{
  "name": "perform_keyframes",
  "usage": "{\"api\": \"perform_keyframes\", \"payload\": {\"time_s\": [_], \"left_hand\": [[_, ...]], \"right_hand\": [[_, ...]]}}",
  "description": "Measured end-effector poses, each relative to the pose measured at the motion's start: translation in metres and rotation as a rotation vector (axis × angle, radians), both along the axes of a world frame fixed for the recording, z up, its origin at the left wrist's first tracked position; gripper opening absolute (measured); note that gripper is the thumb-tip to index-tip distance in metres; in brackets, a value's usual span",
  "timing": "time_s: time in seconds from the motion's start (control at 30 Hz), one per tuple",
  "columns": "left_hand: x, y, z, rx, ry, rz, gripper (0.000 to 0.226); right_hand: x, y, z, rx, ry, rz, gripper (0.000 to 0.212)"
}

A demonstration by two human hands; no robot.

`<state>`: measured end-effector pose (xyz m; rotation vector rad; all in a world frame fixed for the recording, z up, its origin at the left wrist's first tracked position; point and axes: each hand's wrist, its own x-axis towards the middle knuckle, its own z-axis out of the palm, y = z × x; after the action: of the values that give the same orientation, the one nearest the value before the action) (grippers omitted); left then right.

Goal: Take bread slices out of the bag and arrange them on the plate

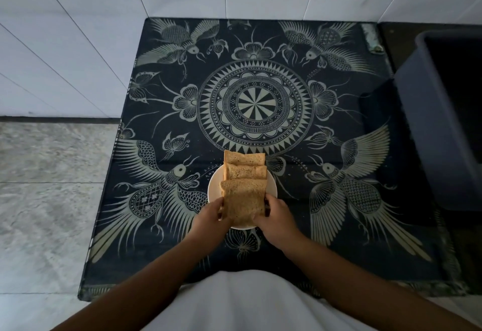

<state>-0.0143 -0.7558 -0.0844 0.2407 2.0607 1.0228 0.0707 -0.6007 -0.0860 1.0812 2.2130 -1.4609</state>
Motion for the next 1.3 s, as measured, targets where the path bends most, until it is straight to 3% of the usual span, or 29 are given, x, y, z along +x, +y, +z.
{"api": "perform_keyframes", "payload": {"time_s": [0.23, 0.57, 0.67, 0.73, 0.8, 1.1, 1.2, 1.3], "left_hand": [[0.003, -0.001, -0.004, 0.000, 0.045, -0.040, 0.042], [0.004, -0.003, -0.008, 0.013, 0.030, 0.000, 0.042], [0.002, 0.000, -0.007, 0.181, -0.146, 0.244, 0.062], [-0.001, 0.004, -0.005, 0.363, -0.288, 0.344, 0.060], [-0.003, 0.007, -0.003, 0.436, -0.333, 0.308, 0.050], [-0.005, 0.009, -0.003, 0.490, -0.432, 0.255, 0.055], [-0.005, 0.009, -0.002, 0.484, -0.434, 0.223, 0.062], [-0.007, 0.008, -0.002, 0.457, -0.410, 0.194, 0.056]], "right_hand": [[0.003, -0.007, 0.003, 0.000, -0.024, 0.038, 0.069], [0.002, -0.005, 0.001, -0.056, -0.037, 0.000, 0.063], [-0.001, -0.005, -0.001, -0.209, 0.065, -0.163, 0.060], [-0.005, -0.005, -0.003, -0.356, 0.158, -0.302, 0.059], [-0.007, -0.004, -0.006, -0.451, 0.216, -0.386, 0.060], [-0.013, -0.001, -0.002, -0.466, 0.193, -0.286, 0.048], [-0.014, -0.001, -0.002, -0.468, 0.170, -0.259, 0.059], [-0.012, 0.001, -0.002, -0.436, 0.144, -0.205, 0.065]]}}
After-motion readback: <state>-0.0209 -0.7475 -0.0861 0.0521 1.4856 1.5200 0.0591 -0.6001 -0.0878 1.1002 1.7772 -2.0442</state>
